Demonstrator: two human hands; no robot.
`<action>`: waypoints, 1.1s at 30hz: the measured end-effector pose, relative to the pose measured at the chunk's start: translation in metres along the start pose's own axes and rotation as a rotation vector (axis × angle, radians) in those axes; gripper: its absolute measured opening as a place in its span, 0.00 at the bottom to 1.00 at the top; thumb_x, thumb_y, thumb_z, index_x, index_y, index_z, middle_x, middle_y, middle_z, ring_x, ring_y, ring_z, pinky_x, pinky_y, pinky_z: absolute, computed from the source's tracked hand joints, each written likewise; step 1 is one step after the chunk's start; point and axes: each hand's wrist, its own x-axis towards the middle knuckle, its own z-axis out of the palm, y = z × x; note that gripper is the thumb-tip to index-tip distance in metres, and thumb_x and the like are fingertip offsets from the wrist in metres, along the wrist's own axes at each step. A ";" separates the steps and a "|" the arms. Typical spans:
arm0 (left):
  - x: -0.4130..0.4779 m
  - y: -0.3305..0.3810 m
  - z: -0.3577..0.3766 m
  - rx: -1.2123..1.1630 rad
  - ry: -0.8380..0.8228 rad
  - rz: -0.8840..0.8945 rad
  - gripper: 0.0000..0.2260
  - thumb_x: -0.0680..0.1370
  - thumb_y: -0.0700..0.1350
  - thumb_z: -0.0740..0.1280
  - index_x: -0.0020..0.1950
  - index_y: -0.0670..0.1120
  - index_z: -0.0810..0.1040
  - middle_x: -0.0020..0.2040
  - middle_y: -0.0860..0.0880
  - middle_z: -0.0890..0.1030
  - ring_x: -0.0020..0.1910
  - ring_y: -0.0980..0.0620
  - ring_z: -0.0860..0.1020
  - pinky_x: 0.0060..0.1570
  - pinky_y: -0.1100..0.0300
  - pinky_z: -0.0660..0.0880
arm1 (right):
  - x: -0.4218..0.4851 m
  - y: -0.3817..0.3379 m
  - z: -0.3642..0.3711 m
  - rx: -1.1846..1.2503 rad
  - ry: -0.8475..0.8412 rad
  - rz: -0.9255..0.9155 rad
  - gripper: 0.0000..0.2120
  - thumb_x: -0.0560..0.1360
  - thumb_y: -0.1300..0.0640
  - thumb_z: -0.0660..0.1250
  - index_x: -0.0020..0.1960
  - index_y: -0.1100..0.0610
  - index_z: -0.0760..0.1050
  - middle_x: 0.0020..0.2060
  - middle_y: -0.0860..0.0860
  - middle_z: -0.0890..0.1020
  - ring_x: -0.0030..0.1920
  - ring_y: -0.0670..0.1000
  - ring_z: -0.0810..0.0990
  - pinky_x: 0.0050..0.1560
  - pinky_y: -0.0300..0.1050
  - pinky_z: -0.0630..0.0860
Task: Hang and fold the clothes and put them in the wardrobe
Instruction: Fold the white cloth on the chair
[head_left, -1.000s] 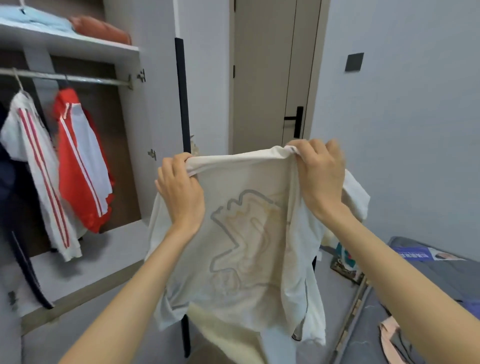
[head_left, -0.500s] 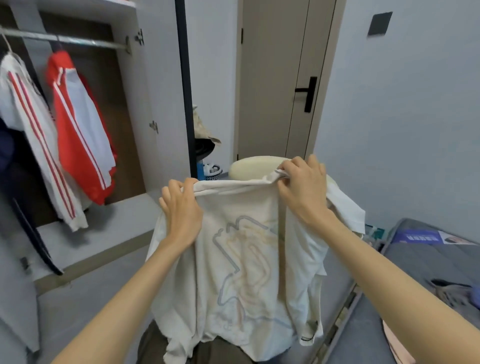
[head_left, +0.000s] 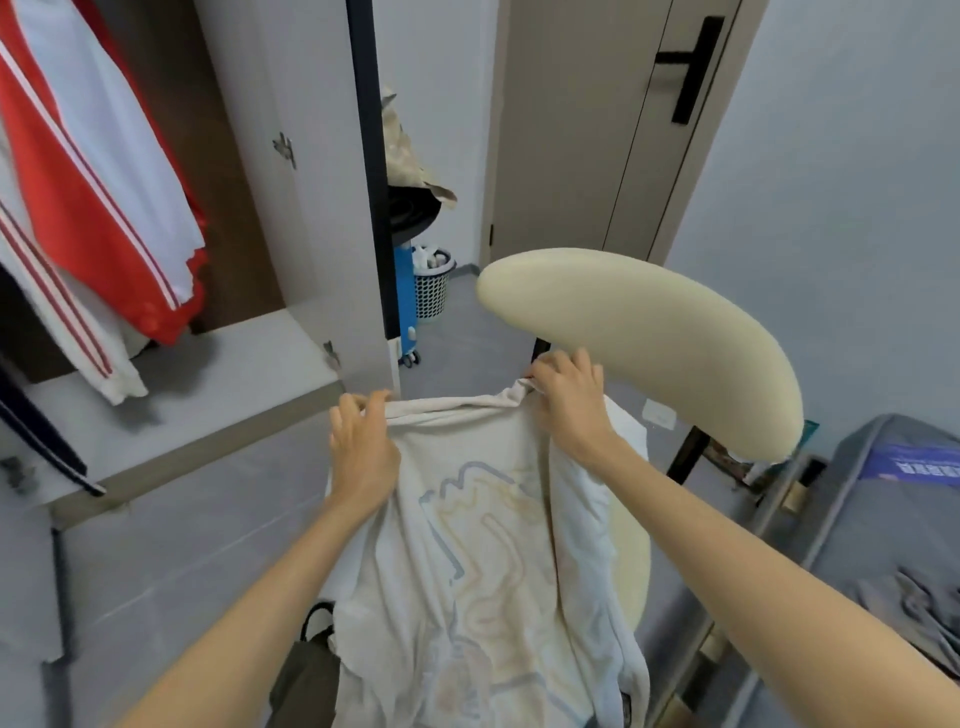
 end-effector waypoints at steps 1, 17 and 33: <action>0.004 -0.002 0.006 -0.023 -0.033 -0.015 0.30 0.74 0.25 0.57 0.73 0.45 0.66 0.66 0.41 0.65 0.65 0.42 0.63 0.63 0.51 0.66 | 0.006 0.000 0.008 0.006 -0.028 0.000 0.24 0.73 0.71 0.57 0.66 0.55 0.74 0.69 0.55 0.70 0.66 0.58 0.64 0.58 0.47 0.58; -0.115 0.038 0.099 0.080 -0.980 0.069 0.25 0.83 0.44 0.53 0.79 0.55 0.52 0.80 0.51 0.46 0.78 0.42 0.44 0.73 0.38 0.51 | -0.150 0.075 0.103 0.506 -0.659 0.706 0.18 0.78 0.53 0.65 0.62 0.61 0.67 0.59 0.57 0.74 0.52 0.55 0.75 0.44 0.43 0.71; -0.136 0.039 0.121 0.162 -1.018 0.010 0.28 0.83 0.47 0.51 0.78 0.58 0.39 0.80 0.49 0.43 0.78 0.40 0.41 0.70 0.31 0.50 | -0.135 0.101 0.087 0.791 -0.170 0.965 0.03 0.81 0.63 0.52 0.49 0.60 0.63 0.47 0.62 0.79 0.44 0.59 0.82 0.41 0.48 0.78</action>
